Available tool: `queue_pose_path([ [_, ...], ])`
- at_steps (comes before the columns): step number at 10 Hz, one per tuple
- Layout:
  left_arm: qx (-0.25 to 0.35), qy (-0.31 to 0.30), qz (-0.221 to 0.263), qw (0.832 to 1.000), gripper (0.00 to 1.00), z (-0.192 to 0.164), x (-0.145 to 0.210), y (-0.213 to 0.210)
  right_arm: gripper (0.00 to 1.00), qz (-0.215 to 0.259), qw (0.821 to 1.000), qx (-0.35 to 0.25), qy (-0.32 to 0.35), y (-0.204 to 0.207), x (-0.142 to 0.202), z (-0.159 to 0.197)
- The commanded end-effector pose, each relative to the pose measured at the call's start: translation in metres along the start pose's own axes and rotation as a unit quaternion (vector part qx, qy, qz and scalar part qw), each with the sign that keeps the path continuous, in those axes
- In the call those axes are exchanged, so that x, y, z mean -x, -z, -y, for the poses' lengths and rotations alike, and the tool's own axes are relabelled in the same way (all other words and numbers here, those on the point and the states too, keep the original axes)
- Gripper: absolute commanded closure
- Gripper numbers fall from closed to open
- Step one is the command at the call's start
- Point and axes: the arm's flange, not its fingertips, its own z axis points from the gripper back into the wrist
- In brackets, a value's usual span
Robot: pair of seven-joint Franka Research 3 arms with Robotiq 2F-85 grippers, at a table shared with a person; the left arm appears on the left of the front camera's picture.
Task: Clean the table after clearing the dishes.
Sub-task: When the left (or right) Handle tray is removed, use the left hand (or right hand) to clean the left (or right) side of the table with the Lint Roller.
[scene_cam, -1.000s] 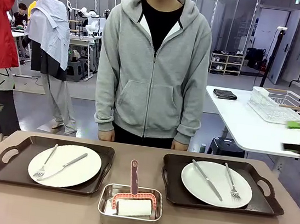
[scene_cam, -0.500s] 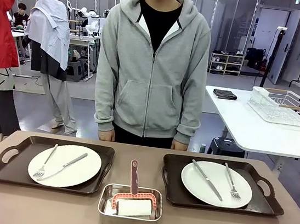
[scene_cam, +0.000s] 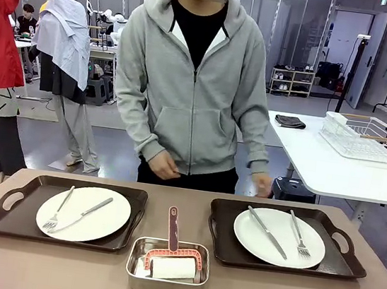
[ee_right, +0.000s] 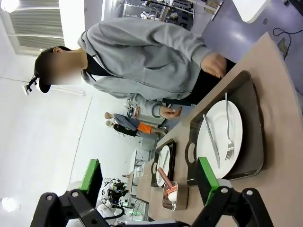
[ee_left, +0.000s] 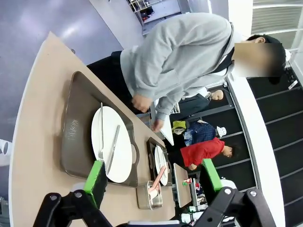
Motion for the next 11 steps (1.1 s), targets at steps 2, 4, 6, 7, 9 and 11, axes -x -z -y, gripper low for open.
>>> queue_pose_path([
  [2,0.007,0.0,0.002,1.0,0.0,0.0001,0.0008,-0.0049,0.0,-0.003,1.0,-0.003,0.001,-0.0027,0.0022,-0.0021],
  [4,0.007,0.0,0.002,1.0,0.0,0.0001,0.0008,-0.0049,0.0,-0.003,1.0,-0.003,0.001,-0.0027,0.0022,-0.0021],
  [6,0.007,0.0,0.002,1.0,0.0,0.0001,0.0008,-0.0049,0.0,-0.003,1.0,-0.003,0.001,-0.0027,0.0022,-0.0021],
  [7,0.007,0.0,0.002,1.0,0.0,0.0001,0.0008,-0.0049,0.0,-0.003,1.0,-0.003,0.001,-0.0027,0.0022,-0.0021],
  [9,0.007,0.0,0.002,1.0,0.0,0.0001,0.0008,-0.0049,0.0,-0.003,1.0,-0.003,0.001,-0.0027,0.0022,-0.0021],
  [11,0.007,0.0,0.002,1.0,0.0,0.0001,0.0008,-0.0049,0.0,-0.003,1.0,-0.003,0.001,-0.0027,0.0022,-0.0021],
])
